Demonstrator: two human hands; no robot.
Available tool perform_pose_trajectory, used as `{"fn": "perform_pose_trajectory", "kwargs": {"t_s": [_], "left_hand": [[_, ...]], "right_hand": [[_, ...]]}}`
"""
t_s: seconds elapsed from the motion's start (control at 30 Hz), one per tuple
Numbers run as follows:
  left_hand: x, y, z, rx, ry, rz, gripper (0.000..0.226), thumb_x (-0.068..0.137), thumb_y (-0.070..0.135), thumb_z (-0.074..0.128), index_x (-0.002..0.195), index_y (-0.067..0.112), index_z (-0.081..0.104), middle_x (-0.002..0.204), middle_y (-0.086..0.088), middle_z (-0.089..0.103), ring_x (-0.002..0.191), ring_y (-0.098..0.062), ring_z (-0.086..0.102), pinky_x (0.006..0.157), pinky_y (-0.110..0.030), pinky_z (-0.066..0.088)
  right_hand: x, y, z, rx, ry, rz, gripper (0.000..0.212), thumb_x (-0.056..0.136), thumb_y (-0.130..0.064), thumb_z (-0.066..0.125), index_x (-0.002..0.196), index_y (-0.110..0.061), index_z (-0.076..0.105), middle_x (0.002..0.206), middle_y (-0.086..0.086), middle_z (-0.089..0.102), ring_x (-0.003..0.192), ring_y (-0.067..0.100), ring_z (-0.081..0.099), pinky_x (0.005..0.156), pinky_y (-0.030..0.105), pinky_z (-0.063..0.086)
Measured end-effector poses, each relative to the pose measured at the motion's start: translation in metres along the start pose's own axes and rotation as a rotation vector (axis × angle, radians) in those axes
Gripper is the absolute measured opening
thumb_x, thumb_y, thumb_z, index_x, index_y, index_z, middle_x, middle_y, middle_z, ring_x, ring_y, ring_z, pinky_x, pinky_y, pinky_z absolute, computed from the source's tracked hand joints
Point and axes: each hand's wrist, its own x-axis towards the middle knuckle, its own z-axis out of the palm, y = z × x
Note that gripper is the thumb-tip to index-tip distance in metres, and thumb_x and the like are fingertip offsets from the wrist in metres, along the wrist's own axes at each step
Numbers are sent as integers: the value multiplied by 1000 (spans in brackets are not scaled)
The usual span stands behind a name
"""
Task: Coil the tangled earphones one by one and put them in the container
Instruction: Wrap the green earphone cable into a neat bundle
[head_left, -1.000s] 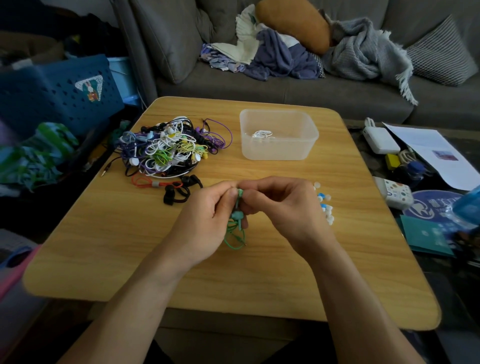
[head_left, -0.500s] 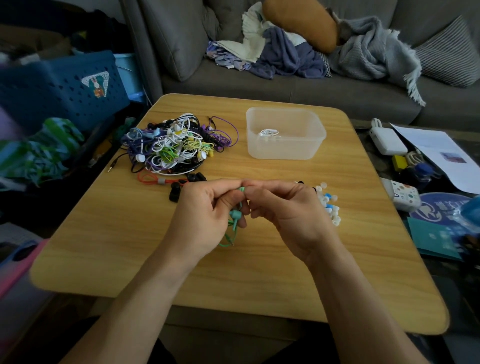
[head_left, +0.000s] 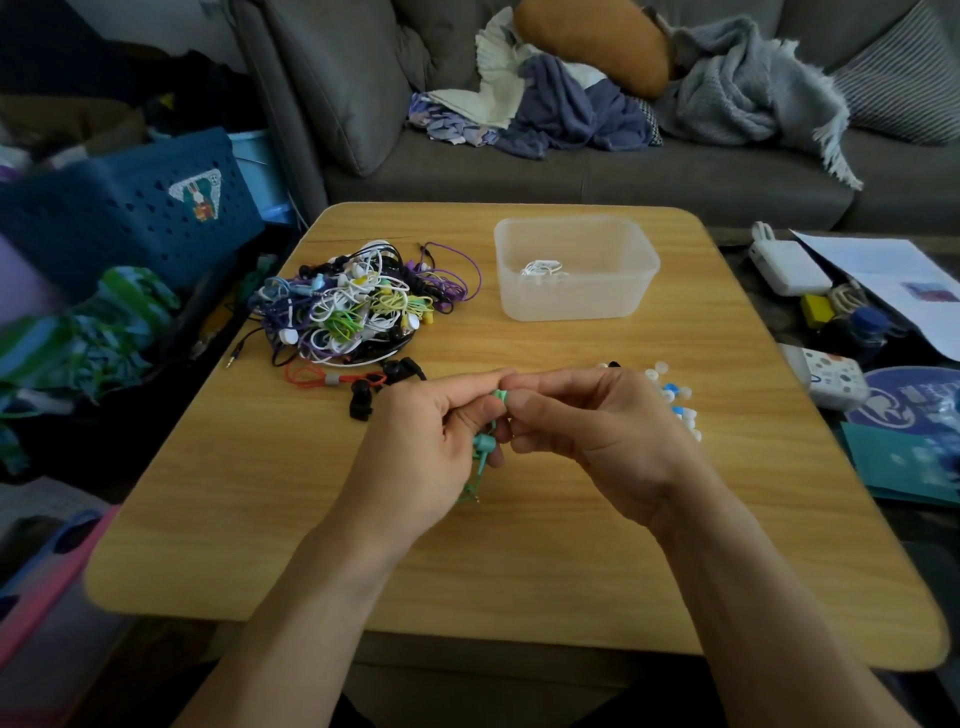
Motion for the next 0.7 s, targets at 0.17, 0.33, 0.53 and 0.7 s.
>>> {"fn": "perform_pose_trajectory", "kwargs": {"t_s": [0.17, 0.33, 0.53, 0.7], "left_hand": [[-1, 2, 0, 39, -6, 60, 34, 91, 27, 57, 119, 14, 69, 86, -2, 75, 63, -13, 70, 62, -33, 59], [-1, 2, -1, 136, -31, 112, 33, 94, 16, 56, 125, 10, 63, 110, 14, 66, 97, 10, 63, 81, -6, 49], [1, 10, -3, -133, -73, -47, 25, 100, 9, 47, 111, 15, 70, 86, -6, 74, 81, -11, 71, 77, -22, 55], [4, 9, 1, -399, -73, -226, 24, 98, 7, 49, 106, 9, 72, 83, -14, 71, 68, -21, 66, 69, -26, 53]], "right_hand": [[1, -1, 6, -76, 85, -7, 8, 82, 3, 71, 81, -3, 76, 75, 21, 72, 66, 25, 70, 62, 27, 57], [3, 3, 12, -57, 174, -8, 6, 82, 4, 72, 77, 1, 72, 66, 17, 69, 60, 25, 67, 58, 29, 58], [3, 2, 8, -95, 125, -52, 12, 78, -5, 79, 87, -1, 72, 78, 20, 74, 65, 25, 66, 62, 29, 54], [2, 1, 4, -164, 160, -101, 18, 73, -7, 83, 86, -7, 71, 80, 21, 73, 67, 18, 62, 53, 14, 43]]}}
